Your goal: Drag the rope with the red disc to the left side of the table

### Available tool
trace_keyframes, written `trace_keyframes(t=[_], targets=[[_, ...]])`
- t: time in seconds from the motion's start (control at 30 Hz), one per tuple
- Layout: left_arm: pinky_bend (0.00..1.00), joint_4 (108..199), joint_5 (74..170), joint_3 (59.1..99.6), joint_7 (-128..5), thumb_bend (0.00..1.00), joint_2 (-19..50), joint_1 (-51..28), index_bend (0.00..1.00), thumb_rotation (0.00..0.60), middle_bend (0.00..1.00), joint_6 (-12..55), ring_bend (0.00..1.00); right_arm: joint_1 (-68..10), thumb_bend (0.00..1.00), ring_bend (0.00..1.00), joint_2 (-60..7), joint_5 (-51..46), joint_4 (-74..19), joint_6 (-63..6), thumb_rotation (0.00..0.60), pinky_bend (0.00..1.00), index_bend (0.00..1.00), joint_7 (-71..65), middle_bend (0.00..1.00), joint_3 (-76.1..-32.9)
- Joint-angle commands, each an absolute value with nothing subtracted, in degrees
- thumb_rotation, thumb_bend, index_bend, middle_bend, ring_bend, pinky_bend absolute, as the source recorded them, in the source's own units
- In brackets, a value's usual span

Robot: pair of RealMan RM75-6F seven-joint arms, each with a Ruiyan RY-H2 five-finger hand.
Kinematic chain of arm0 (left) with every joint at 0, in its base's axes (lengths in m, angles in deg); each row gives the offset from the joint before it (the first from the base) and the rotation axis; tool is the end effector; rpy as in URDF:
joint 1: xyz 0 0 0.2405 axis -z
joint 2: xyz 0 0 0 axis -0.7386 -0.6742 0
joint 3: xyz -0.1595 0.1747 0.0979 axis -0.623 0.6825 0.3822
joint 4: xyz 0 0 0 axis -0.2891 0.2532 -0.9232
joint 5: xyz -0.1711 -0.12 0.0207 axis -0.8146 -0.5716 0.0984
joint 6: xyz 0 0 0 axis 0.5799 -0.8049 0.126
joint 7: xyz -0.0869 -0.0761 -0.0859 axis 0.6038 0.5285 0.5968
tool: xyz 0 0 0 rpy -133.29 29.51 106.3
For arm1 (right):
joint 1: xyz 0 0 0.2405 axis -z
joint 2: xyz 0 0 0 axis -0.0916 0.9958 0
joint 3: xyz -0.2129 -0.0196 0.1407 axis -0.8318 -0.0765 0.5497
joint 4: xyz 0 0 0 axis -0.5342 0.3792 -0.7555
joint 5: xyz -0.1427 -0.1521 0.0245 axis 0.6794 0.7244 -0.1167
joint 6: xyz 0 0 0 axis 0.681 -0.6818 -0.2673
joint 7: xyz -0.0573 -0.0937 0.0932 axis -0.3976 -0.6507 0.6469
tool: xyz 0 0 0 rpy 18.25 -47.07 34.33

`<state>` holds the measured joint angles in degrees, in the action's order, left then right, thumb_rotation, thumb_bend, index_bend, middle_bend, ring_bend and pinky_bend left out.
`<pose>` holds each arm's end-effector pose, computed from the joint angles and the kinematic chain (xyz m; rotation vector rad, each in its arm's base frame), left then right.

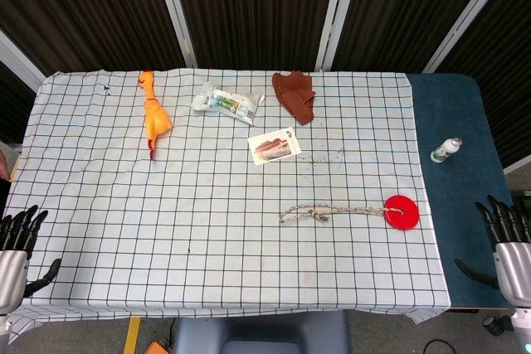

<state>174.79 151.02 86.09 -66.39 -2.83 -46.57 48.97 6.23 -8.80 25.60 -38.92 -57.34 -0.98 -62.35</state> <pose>-0.3023 0.1546 0.1617 -1.3754 -0.8049 -0.9062 -0.3294 -0.1467 0.1733 1.3444 -0.8148 0.9221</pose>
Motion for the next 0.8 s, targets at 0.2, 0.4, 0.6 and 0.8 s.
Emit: trace_keyframes(t=[0.2, 0.4, 0.6, 0.8], targets=[[0.02, 175.22, 151.4, 86.02, -66.56, 0.33, -3.02, -46.07, 0.0, 0.6, 0.0, 48.43, 0.0, 6.28, 0.25, 0.0, -8.66, 25.63, -39.1, -57.4, 0.6, 0.0, 0.0, -0.99, 0.0, -62.38], [0.02, 179.98, 155.2, 85.05, -68.31, 0.33, -2.83, -40.21, 0.0, 0.6, 0.0, 42.33, 0.0, 5.95, 0.25, 0.0, -8.63, 24.85, -39.94, -56.8, 0.6, 0.0, 0.0, -1.73, 0.0, -61.9], [0.02, 183.49, 154.75, 82.04, -68.86, 0.33, 1.95, -30.53, 0.0, 0.6, 0.0, 30.5, 0.0, 5.04, 0.25, 0.0, -8.17, 24.53, -40.84, -55.47, 0.6, 0.0, 0.0, -3.58, 0.0, -61.53], [0.02, 183.64, 149.52, 79.28, -72.91, 0.33, 10.28, -21.1, 0.0, 0.6, 0.0, 17.95, 0.0, 4.12, 0.25, 0.0, -7.57, 24.03, -41.62, -54.13, 0.6, 0.0, 0.0, -4.17, 0.0, -61.12]])
